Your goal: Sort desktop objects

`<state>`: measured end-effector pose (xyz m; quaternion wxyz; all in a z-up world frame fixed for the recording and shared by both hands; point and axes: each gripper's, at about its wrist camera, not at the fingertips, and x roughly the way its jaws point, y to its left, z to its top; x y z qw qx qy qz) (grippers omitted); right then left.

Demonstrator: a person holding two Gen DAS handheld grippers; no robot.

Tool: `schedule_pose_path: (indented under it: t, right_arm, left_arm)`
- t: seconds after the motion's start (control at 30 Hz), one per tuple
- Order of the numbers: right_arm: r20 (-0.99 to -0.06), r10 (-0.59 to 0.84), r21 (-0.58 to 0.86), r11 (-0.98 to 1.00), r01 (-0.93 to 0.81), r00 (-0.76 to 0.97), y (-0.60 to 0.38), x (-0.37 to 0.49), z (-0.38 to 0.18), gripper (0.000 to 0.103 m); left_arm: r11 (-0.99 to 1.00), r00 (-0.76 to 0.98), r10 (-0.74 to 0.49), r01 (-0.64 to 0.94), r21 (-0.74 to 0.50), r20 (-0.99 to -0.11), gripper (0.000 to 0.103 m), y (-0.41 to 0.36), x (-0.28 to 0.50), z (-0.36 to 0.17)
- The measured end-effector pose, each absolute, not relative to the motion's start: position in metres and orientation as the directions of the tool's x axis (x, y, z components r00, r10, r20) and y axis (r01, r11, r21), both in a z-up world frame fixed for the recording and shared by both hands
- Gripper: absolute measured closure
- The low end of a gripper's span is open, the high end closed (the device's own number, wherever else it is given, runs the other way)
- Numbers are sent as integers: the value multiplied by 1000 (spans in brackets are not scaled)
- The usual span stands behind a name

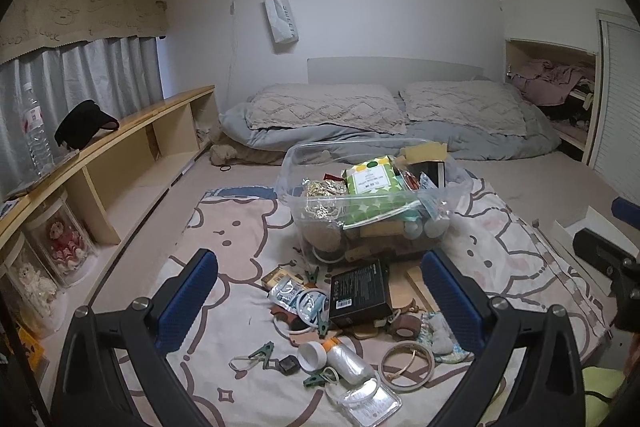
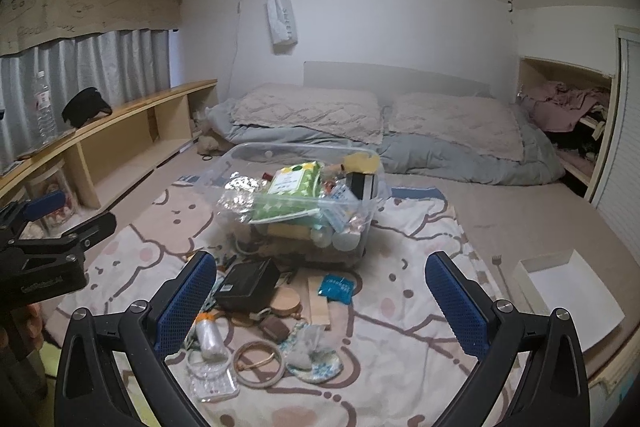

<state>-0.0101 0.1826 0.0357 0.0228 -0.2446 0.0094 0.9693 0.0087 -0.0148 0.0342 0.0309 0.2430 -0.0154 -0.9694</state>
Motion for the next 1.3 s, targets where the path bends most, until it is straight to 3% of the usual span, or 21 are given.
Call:
schedule_pose_path:
  t: [1.3]
  right_arm:
    - [-483, 57, 6, -998, -68, -874, 182, 1, 29, 0]
  left_arm:
    - [-997, -889, -61, 35, 65, -454, 0, -9, 25, 29]
